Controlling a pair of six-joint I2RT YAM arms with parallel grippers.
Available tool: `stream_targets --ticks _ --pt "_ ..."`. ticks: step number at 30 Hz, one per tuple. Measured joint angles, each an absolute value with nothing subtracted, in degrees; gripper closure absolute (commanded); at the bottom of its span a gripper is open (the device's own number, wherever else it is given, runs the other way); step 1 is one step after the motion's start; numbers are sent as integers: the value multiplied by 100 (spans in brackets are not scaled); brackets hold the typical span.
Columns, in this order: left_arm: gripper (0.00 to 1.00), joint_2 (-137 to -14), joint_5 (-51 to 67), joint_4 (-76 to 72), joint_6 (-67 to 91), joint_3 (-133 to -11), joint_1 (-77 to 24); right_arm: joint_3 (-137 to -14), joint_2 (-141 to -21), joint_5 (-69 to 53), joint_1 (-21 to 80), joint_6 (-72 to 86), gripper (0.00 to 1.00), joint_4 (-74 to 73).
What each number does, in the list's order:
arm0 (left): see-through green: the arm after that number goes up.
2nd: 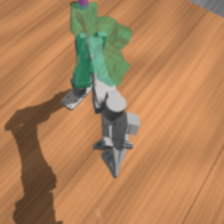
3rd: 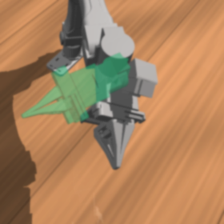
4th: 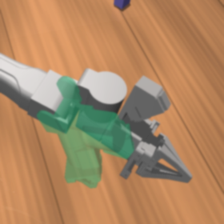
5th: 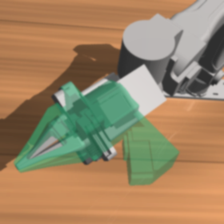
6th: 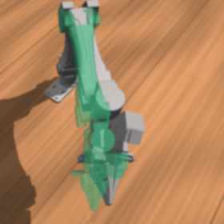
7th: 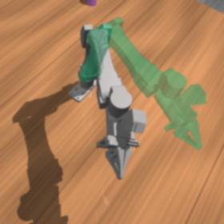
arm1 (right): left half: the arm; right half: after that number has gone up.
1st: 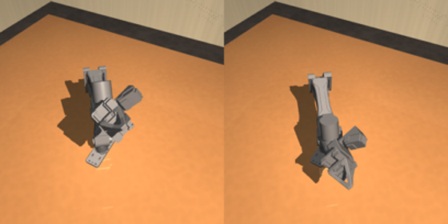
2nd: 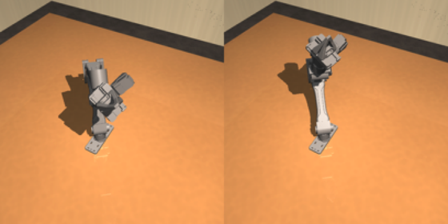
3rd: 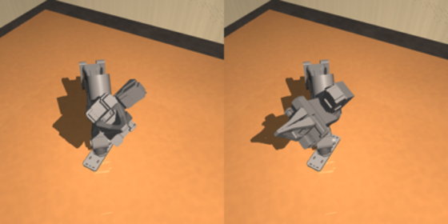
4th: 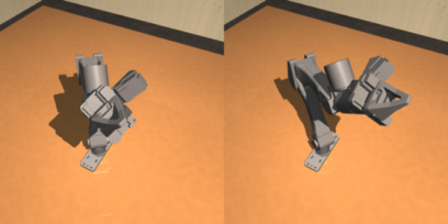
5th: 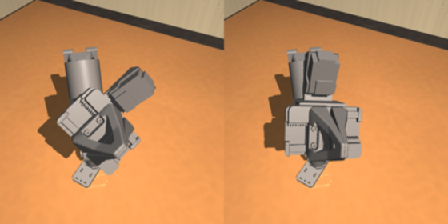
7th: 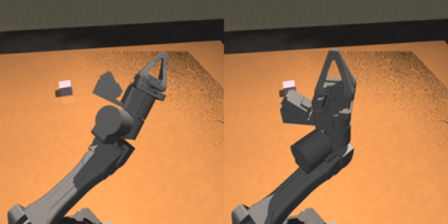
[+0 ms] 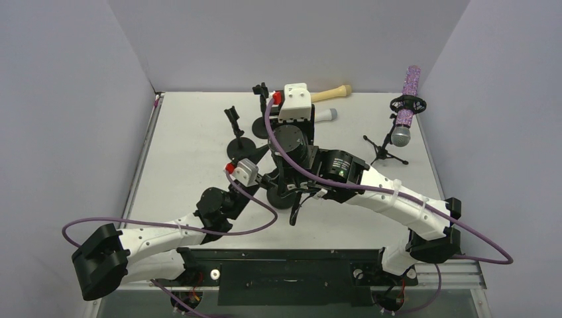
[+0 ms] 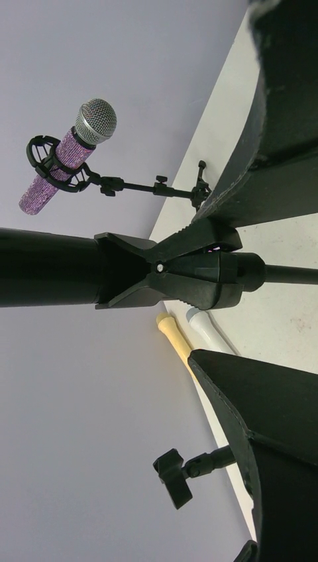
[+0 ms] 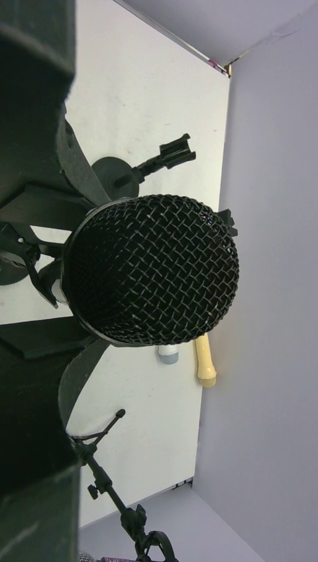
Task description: Remove the microphone from the stand
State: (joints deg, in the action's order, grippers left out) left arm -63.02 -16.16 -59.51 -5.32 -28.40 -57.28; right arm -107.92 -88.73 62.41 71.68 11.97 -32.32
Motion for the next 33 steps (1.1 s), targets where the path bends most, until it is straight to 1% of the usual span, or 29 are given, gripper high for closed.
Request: stream_targets --ticks 4,6,8,9,10,12,14,25,33 --pt "39 -6307 -1608 -6040 -532 -2825 -5728 -10792 -8873 6259 7168 1229 100 -3238" --pt "42 -6313 -1599 -6073 -530 -2821 -5728 -10792 -8873 6261 7168 1240 100 -3238" --pt "51 -6326 -1579 -6090 -528 -2821 -5728 -10792 -8873 6263 7168 1258 100 -3245" --pt "60 -6335 -1559 -6104 -521 -2821 -5728 -10792 -8873 6263 7168 1267 100 -3245" --pt "65 -6346 -1535 -6117 -517 -2821 -5728 -10792 -8873 6261 7168 1280 100 -3242" --pt "92 -6361 -1479 -6123 -499 -2821 -5732 -10792 -8879 6261 7168 1302 100 -3236" --pt "100 -6361 -1503 -6101 -508 -2821 -5730 -10792 -8886 6267 7166 1291 100 -3238" --pt "100 -6027 -1715 -5089 -165 -2821 -5649 -10866 -8886 6261 7091 1271 100 -3135" --pt "100 -5791 -1787 -4934 -145 -2711 -5535 -11131 -8879 6351 6941 958 100 -3074"
